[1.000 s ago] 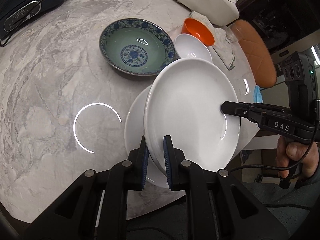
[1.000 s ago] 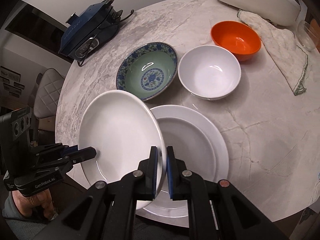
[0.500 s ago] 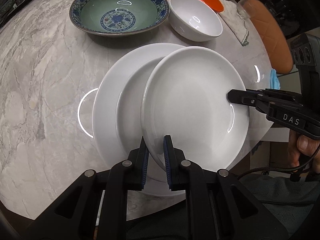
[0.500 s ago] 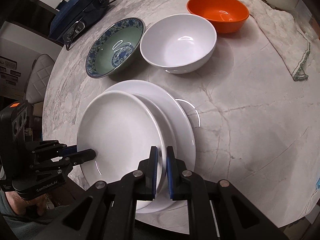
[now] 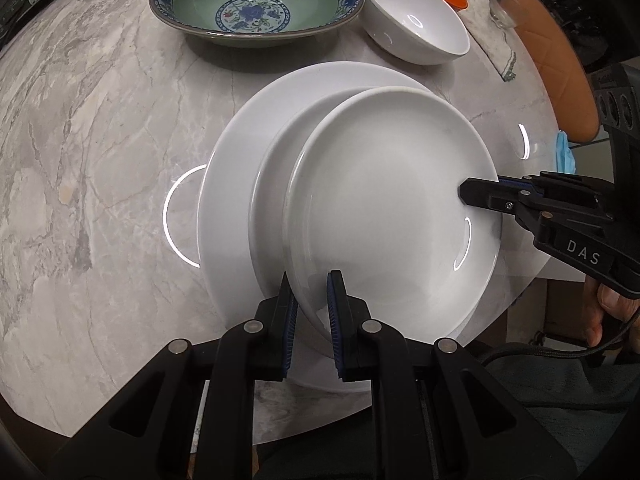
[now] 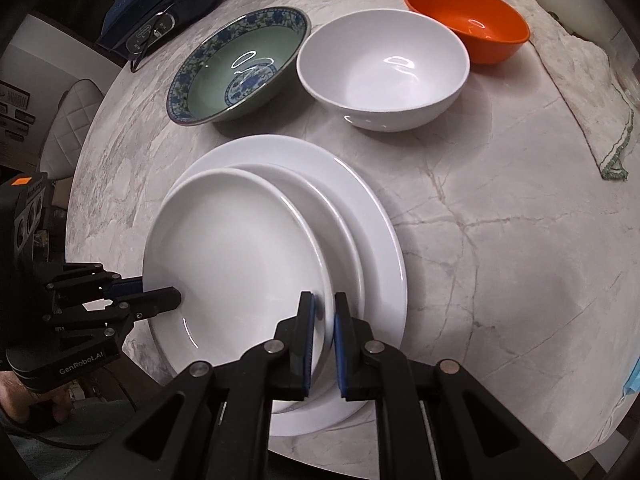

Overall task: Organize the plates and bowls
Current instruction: 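Lower the deep plate onto the plate stack and open both tools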

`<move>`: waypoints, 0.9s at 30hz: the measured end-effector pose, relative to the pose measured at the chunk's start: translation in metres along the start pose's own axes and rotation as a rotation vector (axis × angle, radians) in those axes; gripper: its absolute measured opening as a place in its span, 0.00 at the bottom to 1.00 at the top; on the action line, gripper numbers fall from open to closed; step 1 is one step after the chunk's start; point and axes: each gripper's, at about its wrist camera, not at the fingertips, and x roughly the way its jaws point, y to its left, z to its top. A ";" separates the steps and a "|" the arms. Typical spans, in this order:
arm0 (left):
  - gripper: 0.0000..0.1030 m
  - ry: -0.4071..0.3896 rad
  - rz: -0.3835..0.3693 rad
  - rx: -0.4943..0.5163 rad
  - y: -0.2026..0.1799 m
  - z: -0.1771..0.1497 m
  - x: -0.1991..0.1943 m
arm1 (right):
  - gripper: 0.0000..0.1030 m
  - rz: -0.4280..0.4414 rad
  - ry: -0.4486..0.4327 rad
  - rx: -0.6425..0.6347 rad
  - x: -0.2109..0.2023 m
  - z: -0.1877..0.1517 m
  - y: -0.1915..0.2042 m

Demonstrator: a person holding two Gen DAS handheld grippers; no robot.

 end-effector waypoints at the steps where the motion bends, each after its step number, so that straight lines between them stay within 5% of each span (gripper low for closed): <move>1: 0.13 0.000 0.000 0.003 0.002 0.000 0.000 | 0.11 -0.005 0.000 -0.001 0.001 0.000 0.000; 16: 0.17 -0.020 -0.003 -0.064 0.010 -0.005 -0.008 | 0.13 -0.001 0.000 -0.037 0.006 -0.005 0.003; 22: 0.50 -0.050 -0.030 -0.085 -0.002 -0.009 -0.017 | 0.22 0.043 0.006 -0.063 0.005 -0.006 0.004; 27: 0.67 -0.092 -0.017 -0.121 -0.008 -0.011 -0.029 | 0.30 0.068 -0.005 -0.112 -0.001 -0.003 0.006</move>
